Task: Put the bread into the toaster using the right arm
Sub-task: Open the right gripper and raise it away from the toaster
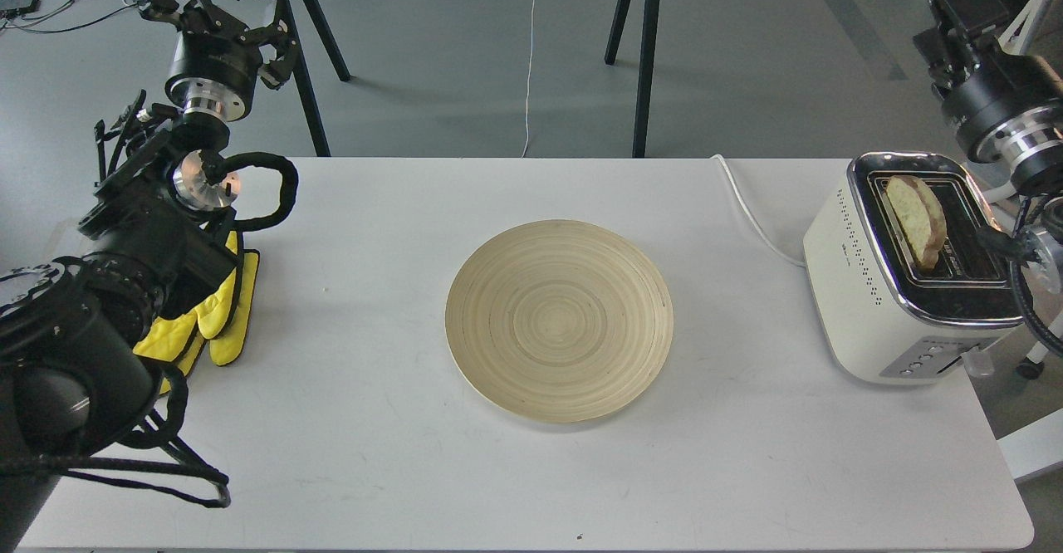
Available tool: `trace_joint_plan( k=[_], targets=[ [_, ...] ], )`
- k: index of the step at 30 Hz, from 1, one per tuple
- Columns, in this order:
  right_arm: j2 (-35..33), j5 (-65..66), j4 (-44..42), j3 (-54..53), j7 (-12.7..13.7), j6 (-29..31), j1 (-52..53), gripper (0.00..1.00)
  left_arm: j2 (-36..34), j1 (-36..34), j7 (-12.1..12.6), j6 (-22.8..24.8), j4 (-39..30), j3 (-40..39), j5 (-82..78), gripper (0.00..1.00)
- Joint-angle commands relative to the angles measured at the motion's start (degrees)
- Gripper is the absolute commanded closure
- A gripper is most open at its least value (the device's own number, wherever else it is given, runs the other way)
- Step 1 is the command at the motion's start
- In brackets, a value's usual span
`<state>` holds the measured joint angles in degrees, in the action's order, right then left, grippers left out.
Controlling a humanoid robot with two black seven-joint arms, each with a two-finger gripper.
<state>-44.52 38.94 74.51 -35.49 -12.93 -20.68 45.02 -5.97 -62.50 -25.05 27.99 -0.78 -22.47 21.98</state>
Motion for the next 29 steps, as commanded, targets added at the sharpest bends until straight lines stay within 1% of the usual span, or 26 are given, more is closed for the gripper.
trace_joint_plan(
  k=[1,3,8,11,14,18,20,23,29],
  targets=[
    [9.7,-1.1,-6.3,-5.1,0.3,3.8,0.2,0.00,0.0,0.0,0.0,0.0,0.0,0.0,0.0,0.00],
    [13.7,-4.7,-8.9,-7.6,0.3,8.1,0.2,0.00,0.0,0.0,0.0,0.0,0.0,0.1,0.0,0.00],
    [20.4,-22.2,-19.3,-12.8,0.7,20.5,0.1,0.00,0.0,0.0,0.0,0.0,0.0,0.1,0.0,0.00],
    [24.6,-27.5,-26.5,-14.3,0.7,25.3,0.9,0.00,-0.1,0.0,0.0,0.0,0.0,0.1,0.0,0.00],
    [27.1,-28.4,-31.6,-15.4,0.9,27.2,2.1,0.00,-0.2,0.0,0.0,0.0,0.0,0.1,0.0,0.00],
    [28.8,-28.4,-34.2,-17.1,1.2,29.0,2.3,0.00,-0.1,0.0,0.0,0.0,0.0,0.1,-0.1,0.00],
    [28.9,-28.4,-34.8,-17.4,1.7,30.4,2.3,0.00,-0.1,0.0,0.0,0.0,0.0,0.1,-0.1,0.00],
    [28.9,-28.4,-35.0,-17.6,1.7,32.5,2.5,0.00,0.0,0.0,0.0,0.0,0.0,0.1,0.0,0.00],
    [28.8,-28.4,-34.9,-18.2,1.2,33.3,3.0,0.00,-0.1,0.0,0.3,0.0,0.0,0.1,-0.1,0.00]
  ],
)
